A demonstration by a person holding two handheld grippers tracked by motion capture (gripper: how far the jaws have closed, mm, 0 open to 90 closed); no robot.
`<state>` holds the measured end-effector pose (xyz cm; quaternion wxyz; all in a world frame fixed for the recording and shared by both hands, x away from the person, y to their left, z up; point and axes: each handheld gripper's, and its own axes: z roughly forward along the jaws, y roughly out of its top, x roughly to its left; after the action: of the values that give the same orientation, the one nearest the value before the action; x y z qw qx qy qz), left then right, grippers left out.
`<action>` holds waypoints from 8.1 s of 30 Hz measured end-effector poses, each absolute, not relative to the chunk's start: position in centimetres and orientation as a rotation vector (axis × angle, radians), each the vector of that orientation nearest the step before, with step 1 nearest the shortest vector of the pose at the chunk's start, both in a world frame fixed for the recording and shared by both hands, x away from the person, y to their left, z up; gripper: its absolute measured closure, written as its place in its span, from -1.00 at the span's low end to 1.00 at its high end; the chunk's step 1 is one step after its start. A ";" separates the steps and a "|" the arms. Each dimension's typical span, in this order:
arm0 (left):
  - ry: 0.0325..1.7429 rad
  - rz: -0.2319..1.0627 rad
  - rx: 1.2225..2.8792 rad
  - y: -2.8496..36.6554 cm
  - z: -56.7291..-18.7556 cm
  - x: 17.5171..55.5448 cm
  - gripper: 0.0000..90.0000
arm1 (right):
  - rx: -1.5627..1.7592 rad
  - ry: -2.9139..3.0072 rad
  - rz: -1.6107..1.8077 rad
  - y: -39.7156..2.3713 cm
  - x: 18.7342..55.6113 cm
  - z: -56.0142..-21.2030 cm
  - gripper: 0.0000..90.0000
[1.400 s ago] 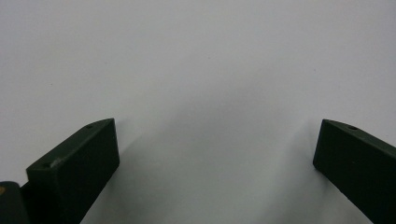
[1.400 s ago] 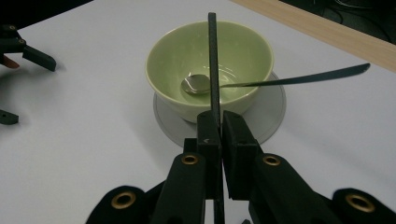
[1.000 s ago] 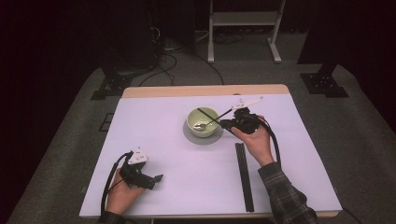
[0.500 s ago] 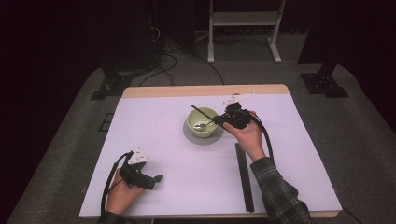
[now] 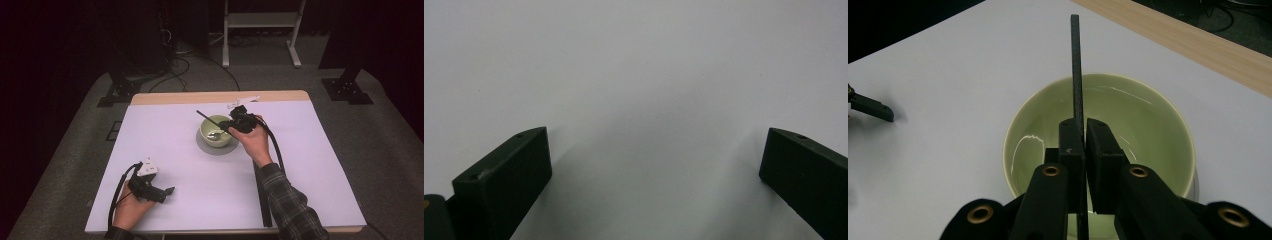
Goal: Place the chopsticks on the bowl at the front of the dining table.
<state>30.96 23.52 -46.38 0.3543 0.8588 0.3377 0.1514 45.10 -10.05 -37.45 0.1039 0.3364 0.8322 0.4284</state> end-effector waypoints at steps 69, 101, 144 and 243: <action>0.874 0.393 2.216 23.5 -46.4 31.0 -1.00 | 1.052 2.388 1.248 -15.2 41.4 -36.5 -0.04; 0.873 0.394 2.215 23.5 -46.4 31.0 -1.00 | 1.234 2.294 1.076 -25.4 37.0 -41.5 -0.55; 0.873 0.393 2.217 23.5 -46.4 31.0 -1.00 | 1.265 2.367 0.950 -22.4 39.6 -45.4 -0.59; 0.873 0.394 2.217 23.5 -46.4 31.0 -1.00 | 1.169 2.424 0.969 -23.1 23.8 -45.5 -0.64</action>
<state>30.97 23.50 -46.40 0.3555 0.8580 0.3380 0.1524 23.80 -23.06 -45.53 0.1403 0.4045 0.8392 0.3354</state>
